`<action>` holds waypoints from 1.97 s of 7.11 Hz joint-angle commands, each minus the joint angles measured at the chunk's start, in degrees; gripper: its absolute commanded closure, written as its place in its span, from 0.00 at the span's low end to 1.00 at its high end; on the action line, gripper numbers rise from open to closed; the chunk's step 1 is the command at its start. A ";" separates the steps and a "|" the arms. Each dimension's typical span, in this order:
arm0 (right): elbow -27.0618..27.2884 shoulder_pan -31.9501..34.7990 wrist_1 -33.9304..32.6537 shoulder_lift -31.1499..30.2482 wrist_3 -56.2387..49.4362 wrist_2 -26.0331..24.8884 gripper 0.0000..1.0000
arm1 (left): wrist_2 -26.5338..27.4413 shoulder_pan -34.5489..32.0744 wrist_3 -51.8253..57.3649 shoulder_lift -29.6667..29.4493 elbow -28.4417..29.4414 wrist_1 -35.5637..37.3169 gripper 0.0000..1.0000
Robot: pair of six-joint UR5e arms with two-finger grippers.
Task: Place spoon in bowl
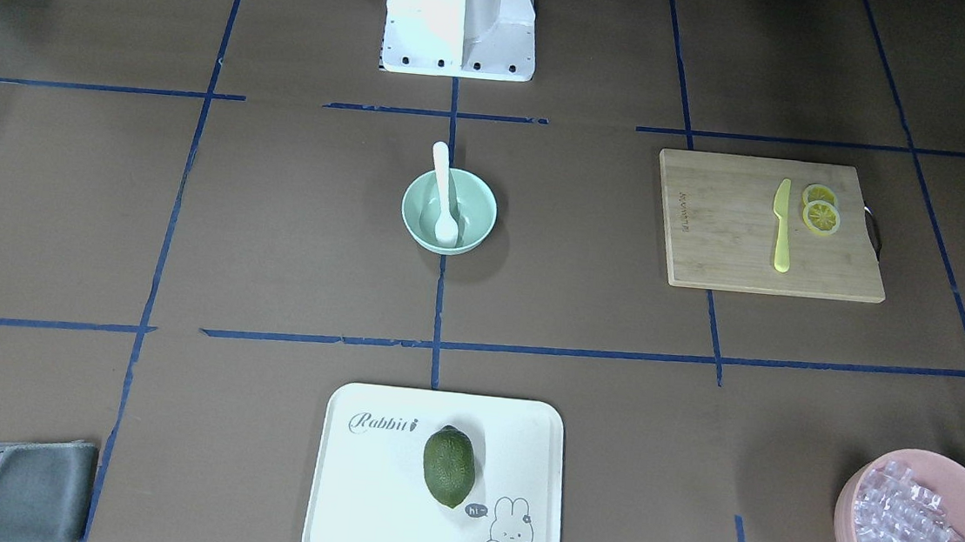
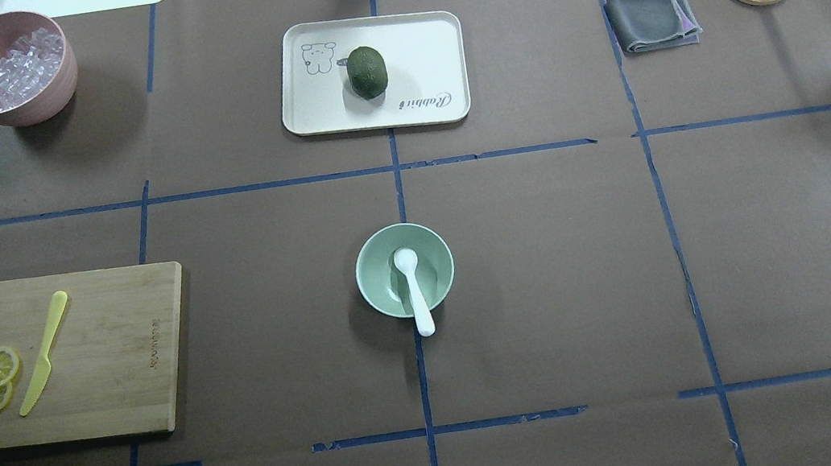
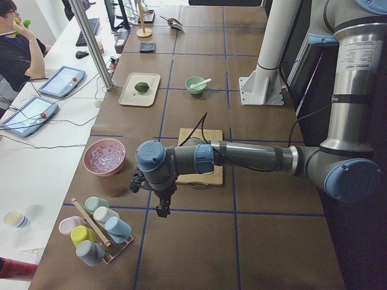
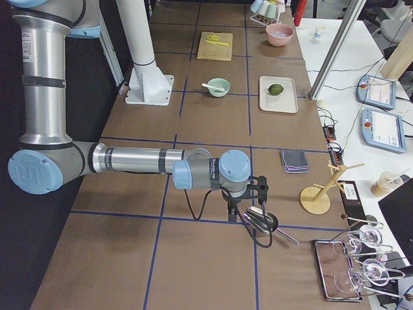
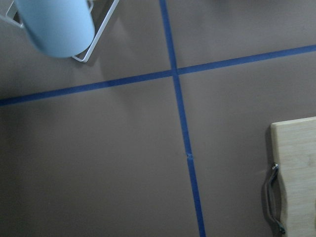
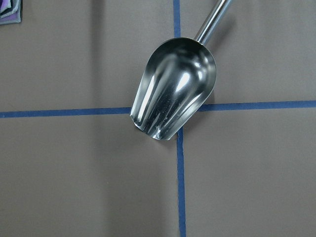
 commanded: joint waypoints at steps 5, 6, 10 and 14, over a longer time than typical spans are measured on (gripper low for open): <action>-0.37 0.00 0.32 0.00 0.03 0.12 0.00 | 0.06 -0.39 -2.89 1.69 2.94 -5.16 0.00; -0.37 0.00 0.40 -0.08 0.03 0.12 0.00 | 0.06 -0.30 -4.99 1.69 2.76 -5.16 0.00; -0.46 0.00 0.49 -0.08 -0.05 0.03 0.00 | 0.06 -0.13 -5.19 1.69 2.67 -5.16 0.00; -0.55 0.00 0.49 -0.17 -0.06 -0.32 0.00 | 0.06 -0.04 -5.10 1.61 2.76 -5.34 0.00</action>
